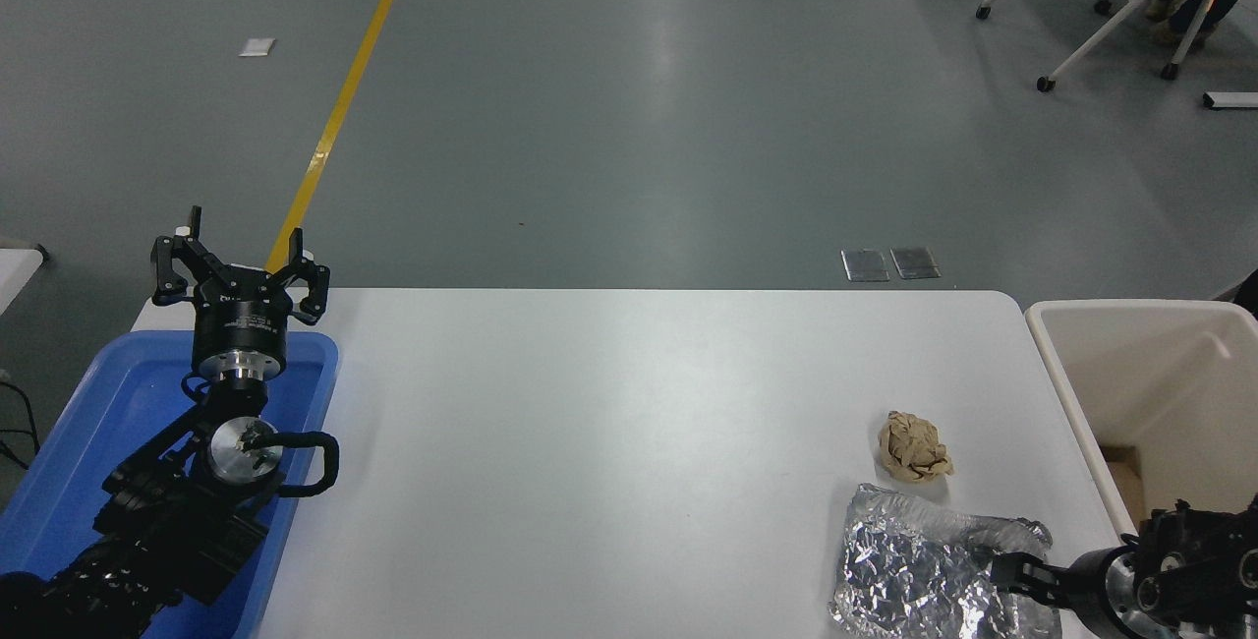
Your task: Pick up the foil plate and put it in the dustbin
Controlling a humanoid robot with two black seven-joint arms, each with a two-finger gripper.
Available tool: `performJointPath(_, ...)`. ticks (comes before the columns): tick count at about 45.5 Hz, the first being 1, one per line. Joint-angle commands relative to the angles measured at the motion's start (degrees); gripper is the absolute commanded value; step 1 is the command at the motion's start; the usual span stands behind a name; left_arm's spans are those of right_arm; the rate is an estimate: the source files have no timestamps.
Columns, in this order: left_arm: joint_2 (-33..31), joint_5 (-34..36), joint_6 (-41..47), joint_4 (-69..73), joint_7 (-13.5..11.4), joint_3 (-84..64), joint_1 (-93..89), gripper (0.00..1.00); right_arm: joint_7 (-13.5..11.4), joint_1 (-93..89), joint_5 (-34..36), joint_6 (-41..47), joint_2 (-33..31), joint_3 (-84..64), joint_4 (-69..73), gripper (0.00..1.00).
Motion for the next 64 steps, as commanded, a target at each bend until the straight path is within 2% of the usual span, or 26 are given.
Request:
performJointPath(1,0.0,0.0,0.0,0.1,0.0,0.0,0.0,0.99,0.0,-0.2,0.0,0.4,0.3,-0.1,-0.2,0.0)
performJointPath(16,0.0,0.1,-0.1,0.0,0.1,0.0,0.0,0.99,0.0,1.7,0.0,0.3,-1.9,0.0,0.9,0.0)
performJointPath(27,0.0,0.1,-0.1,0.0,0.1,0.0,0.0,0.99,0.0,10.5,-2.2,1.6,-8.6,-1.5,9.6,0.0)
performJointPath(37,0.0,0.2,-0.1,0.0,0.1,0.0,0.0,0.99,0.0,31.3,-3.0,12.7,-15.8,-7.8,18.5,0.0)
performJointPath(44,0.0,0.2,-0.1,0.0,0.1,0.0,0.0,0.99,0.2,50.4,-2.9,26.7,-18.6,-13.4,19.2,0.0)
performJointPath(56,0.0,0.2,-0.1,0.0,0.1,0.0,0.0,0.99,0.2,73.2,-2.2,48.4,-18.7,-15.2,19.2,0.0)
performJointPath(64,0.0,0.2,-0.1,0.0,0.1,0.0,0.0,0.99,0.2,82.6,-2.2,56.4,-17.6,-15.1,19.2,0.0)
